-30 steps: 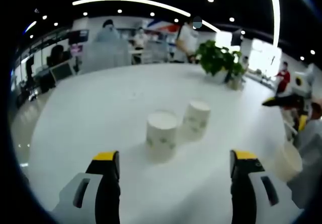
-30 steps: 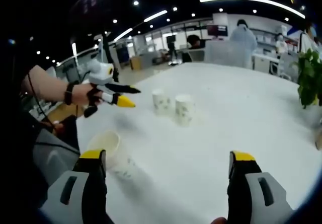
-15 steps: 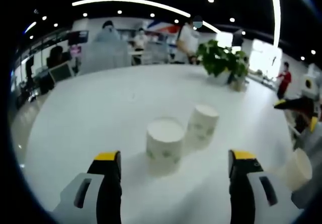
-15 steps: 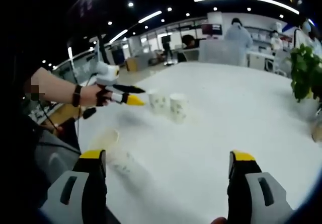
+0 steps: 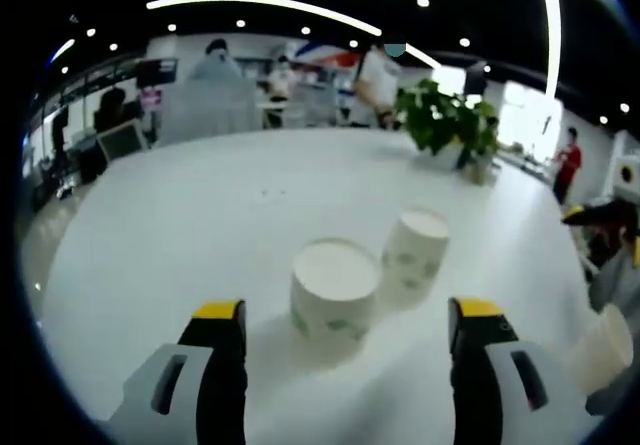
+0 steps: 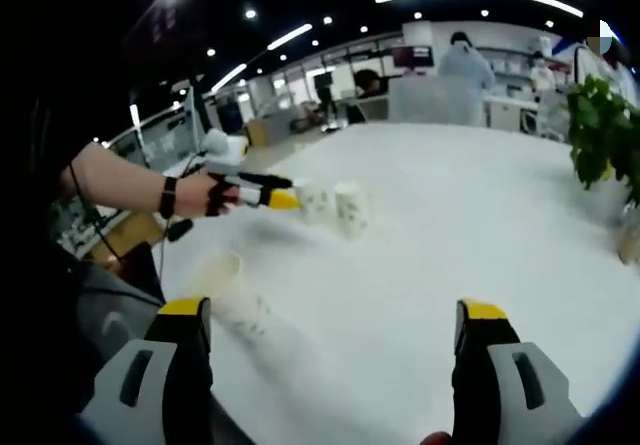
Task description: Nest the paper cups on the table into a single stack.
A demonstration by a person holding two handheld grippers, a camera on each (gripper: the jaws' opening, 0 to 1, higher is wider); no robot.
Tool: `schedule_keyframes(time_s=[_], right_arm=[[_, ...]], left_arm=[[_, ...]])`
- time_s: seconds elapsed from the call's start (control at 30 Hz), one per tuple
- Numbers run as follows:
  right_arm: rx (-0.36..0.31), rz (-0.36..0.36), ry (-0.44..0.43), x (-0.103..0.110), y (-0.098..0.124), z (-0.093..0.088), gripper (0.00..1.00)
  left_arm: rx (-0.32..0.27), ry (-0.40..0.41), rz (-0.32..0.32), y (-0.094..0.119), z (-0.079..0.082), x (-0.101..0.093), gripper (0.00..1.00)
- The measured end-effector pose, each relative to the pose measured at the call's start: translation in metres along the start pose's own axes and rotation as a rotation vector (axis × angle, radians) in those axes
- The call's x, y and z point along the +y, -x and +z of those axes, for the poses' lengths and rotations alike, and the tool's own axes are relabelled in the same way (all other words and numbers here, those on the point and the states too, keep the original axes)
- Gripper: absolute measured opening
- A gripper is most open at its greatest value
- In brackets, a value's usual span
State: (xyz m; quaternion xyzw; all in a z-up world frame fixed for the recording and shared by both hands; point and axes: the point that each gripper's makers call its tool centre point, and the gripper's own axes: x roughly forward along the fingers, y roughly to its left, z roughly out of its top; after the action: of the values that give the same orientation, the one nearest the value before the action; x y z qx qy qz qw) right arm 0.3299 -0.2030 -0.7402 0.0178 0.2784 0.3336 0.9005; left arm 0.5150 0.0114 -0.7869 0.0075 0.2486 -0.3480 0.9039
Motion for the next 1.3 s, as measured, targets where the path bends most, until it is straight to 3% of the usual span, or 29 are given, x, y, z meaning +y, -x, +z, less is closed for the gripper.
schedule_keyframes(time_s=[0.33, 0.63, 0.97, 1.3], right_arm=[[0.008, -0.017, -0.011, -0.006, 0.005, -0.005, 1.0], [0.014, -0.024, -0.017, -0.008, 0.007, -0.005, 1.0], [0.009, -0.025, -0.02, -0.012, 0.005, 0.0, 1.0], [0.006, -0.028, -0.024, -0.015, 0.005, 0.002, 1.0]], left_arm=[[-0.037, -0.01, 0.007, -0.007, 0.013, 0.008, 0.73], [-0.017, -0.007, -0.002, -0.014, 0.01, 0.009, 0.7], [-0.008, -0.047, -0.029, -0.023, 0.011, 0.004, 0.57], [0.004, -0.139, -0.04, -0.026, 0.011, 0.004, 0.39]])
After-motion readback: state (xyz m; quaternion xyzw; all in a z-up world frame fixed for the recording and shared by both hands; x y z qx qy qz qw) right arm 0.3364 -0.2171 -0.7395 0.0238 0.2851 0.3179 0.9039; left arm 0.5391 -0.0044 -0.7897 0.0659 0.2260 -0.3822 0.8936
